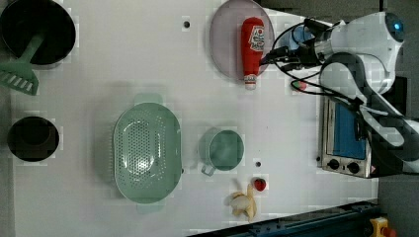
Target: Pick ketchup from plate and place it on table.
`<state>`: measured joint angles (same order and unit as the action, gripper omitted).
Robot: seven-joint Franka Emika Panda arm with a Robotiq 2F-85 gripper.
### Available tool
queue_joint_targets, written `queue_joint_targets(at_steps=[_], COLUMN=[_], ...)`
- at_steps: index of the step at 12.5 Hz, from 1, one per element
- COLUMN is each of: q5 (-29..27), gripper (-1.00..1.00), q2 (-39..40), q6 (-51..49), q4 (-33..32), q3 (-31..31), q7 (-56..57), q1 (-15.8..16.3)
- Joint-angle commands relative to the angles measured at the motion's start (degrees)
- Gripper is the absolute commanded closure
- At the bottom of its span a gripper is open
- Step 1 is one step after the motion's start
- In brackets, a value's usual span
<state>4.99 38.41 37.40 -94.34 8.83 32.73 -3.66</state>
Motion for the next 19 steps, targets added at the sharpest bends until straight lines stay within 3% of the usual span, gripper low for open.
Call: queue_joint_targets(at_steps=[1,9,10,13,19], q5=[1.1,1.2,1.2,1.2,1.0], gripper=[-1.00,-1.00,-0.92,-0.20,-0.16], q2=[2.2,6.9,7.2,7.5,3.7], q6=[6.9,15.0,15.0,15.2,12.6], q4=[1.2,1.2,1.2,1.4,3.9], q3=[0.6,0.1,0.1,0.1,0.3], q7=[2.3,2.3,2.3,2.3,-0.8], q1=[0.8,1.1,1.2,1.2,0.9])
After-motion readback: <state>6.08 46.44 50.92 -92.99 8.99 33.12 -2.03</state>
